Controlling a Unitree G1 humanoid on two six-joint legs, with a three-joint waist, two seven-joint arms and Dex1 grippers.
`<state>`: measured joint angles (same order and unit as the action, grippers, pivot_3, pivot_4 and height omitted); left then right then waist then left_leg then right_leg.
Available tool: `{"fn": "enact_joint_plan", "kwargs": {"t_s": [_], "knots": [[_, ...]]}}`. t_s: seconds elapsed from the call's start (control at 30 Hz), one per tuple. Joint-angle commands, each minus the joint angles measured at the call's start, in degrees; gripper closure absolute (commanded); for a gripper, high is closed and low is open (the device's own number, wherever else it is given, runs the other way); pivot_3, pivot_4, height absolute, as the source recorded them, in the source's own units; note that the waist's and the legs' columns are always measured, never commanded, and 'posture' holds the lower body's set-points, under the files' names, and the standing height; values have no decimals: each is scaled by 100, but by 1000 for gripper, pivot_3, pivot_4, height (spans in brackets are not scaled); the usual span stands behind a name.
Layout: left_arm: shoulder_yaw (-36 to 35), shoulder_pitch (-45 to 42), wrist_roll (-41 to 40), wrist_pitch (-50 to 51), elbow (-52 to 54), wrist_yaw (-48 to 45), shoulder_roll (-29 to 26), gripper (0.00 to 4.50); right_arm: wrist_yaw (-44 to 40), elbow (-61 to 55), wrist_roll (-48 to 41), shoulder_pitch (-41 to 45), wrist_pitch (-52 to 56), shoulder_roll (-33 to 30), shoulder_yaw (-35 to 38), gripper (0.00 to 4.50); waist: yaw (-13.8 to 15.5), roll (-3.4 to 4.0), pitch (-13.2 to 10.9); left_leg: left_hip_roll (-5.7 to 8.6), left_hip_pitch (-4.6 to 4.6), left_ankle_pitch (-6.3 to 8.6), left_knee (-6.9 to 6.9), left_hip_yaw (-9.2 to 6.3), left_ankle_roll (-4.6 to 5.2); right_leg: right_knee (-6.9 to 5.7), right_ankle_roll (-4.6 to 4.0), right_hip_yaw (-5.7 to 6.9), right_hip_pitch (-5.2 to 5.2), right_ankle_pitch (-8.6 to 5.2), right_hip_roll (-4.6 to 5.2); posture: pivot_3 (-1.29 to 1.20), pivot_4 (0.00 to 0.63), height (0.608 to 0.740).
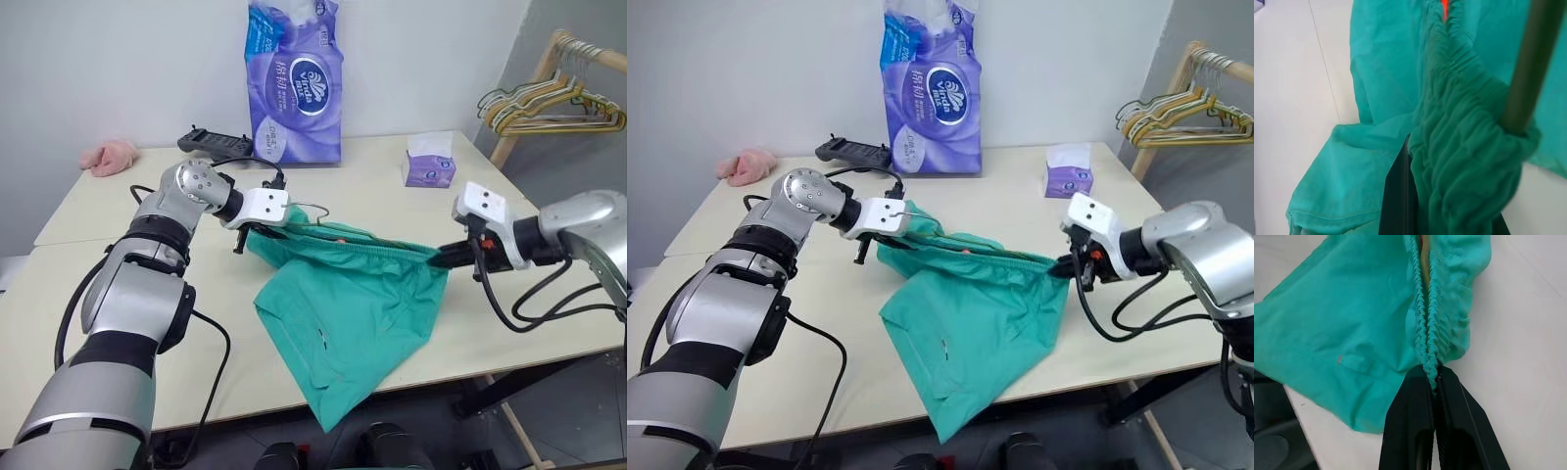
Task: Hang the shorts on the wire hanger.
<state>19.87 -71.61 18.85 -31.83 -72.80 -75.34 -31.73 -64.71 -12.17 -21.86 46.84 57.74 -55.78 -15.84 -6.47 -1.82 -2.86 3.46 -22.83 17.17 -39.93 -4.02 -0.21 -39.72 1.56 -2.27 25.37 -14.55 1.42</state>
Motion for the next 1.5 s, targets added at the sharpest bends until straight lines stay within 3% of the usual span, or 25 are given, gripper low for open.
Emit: {"fn": "enact_joint_plan", "kwargs": {"t_s": [0.03, 0.33, 0.53, 0.63, 1.0, 1.27, 1.37, 1.5], "knots": [[56, -148, 205, 26, -68, 199, -160, 4500, 87, 224, 199, 635, -21, 240, -100, 4463, -12, 1, 0, 0, 0, 0, 1, -1, 0, 1, 0, 0, 0, 0, 0, -165, 29, 740], [-34, -251, 300, 82, -107, 575, -10, 4500, -12, 371, 362, 1361, -129, 1094, -645, 4463, 5, 1, -1, 7, -9, -1, -2, -6, -1, 7, 0, 6, 2, 0, 7, -146, 30, 740], [-77, -231, 288, 102, -105, 737, 16, 4500, 191, 837, 1105, 1258, -1016, 1361, -1072, 4463, -11, 1, -1, 5, -8, -1, -2, -4, -3, 1, 0, 5, 5, 0, 7, -125, 22, 740], [-86, -186, 290, 72, -95, 729, -34, 4500, 128, 784, 1066, 1232, -969, 1407, -965, 3707, -2, 1, 0, 6, -9, -3, -2, -5, -5, 2, 0, 7, 5, 0, 7, -117, 15, 740], [-94, -131, 294, 68, -92, 743, -109, 4500, 218, 256, 971, 1227, -565, 1279, -470, 18, -3, 2, 0, 6, -9, -12, -2, -4, -22, 0, 0, 7, 6, 0, 7, -127, 9, 740], [-87, -193, 313, 92, -111, 799, -57, 4500, 202, -342, 757, 957, -126, 728, -154, 18, -6, 2, 0, 6, -9, -2, -1, -5, -3, 2, 0, 6, 5, 0, 7, -148, 16, 740], [-91, -224, 310, 89, -115, 792, -33, 4500, 441, -110, 1493, 311, -1197, 284, -489, 18, 16, 0, 1, 6, -9, -2, -3, -7, -3, 7, 0, 10, 1, 0, 7, -152, 16, 740], [-95, -251, 305, 97, -116, 791, 2, 4500, 773, 309, 2293, -63, -2237, 349, -897, 18, -10, 1, 1, 6, -6, -1, -3, 4, -3, 2, 0, 2, 3, 0, 9, -156, 18, 740]]}}
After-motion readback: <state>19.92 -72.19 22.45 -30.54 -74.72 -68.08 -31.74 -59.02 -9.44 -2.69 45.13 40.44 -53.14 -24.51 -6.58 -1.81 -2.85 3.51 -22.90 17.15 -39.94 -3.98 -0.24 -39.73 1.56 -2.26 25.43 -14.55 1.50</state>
